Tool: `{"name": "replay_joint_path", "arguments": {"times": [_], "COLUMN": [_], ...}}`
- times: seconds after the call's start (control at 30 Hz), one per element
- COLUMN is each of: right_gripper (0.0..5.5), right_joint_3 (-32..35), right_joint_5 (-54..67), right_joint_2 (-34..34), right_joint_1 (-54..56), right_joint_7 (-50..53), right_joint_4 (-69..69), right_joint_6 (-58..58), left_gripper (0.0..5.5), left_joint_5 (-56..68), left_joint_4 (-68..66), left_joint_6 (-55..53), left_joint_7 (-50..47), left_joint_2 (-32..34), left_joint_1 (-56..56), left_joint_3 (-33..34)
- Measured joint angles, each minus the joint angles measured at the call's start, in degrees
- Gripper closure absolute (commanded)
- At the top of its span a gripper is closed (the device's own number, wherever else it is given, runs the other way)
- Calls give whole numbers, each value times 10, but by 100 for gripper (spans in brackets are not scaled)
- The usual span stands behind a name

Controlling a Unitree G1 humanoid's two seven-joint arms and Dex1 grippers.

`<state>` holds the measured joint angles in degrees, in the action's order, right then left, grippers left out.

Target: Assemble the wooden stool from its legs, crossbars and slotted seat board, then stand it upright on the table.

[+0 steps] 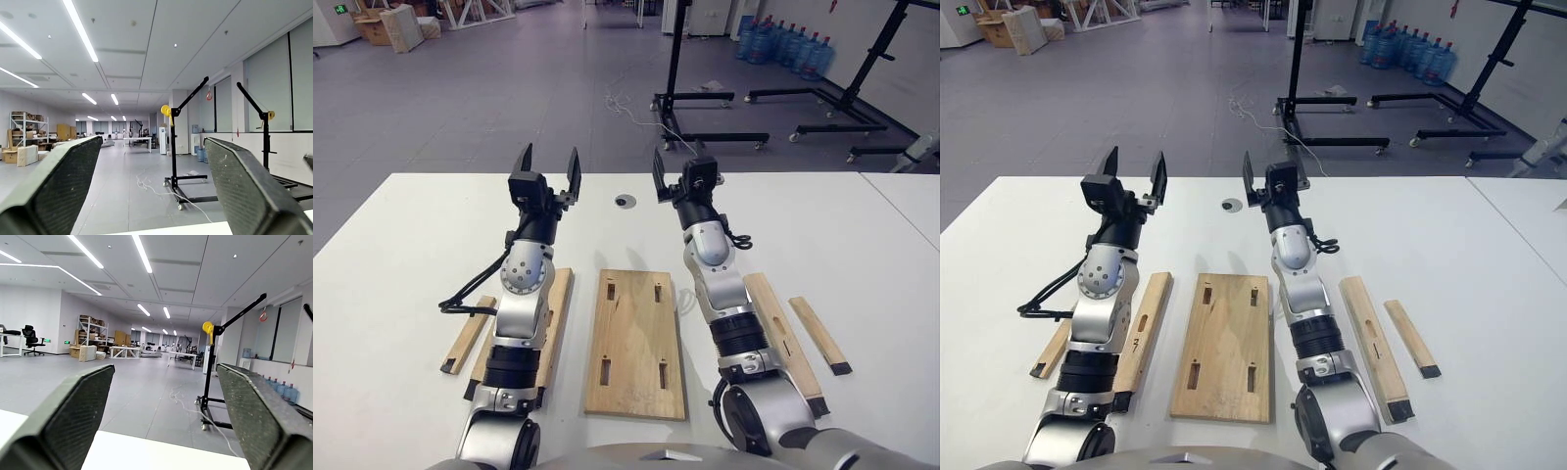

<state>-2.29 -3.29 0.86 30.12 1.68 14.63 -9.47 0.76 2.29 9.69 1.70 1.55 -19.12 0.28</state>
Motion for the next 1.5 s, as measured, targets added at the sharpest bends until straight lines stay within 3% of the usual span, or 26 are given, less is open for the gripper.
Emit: {"name": "replay_joint_path", "arguments": {"times": [0.27,0.4,0.63,0.87,1.03,1.5], "right_gripper": [168,168,168,168,168,405], "right_joint_3": [31,148,233,268,258,266], "right_joint_5": [81,197,281,280,257,269], "right_joint_2": [-22,-153,-324,-340,-331,-360], "right_joint_1": [-27,-111,-264,-419,-491,-568], "right_joint_7": [-70,-168,-339,-358,-345,-389], "right_joint_4": [-51,-93,-131,-179,-199,-176], "right_joint_6": [62,196,322,344,344,331], "left_gripper": [167,167,167,167,167,167], "left_joint_5": [3,-9,-15,-9,-11,-12], "left_joint_4": [31,84,183,222,237,264], "left_joint_6": [-16,-41,-72,-91,-106,-151], "left_joint_7": [1,-15,-39,-38,-40,-36], "left_joint_2": [-11,-10,-29,-48,-48,-41], "left_joint_1": [31,82,159,201,207,187], "left_joint_3": [-6,-2,-10,-45,-49,-46]}}
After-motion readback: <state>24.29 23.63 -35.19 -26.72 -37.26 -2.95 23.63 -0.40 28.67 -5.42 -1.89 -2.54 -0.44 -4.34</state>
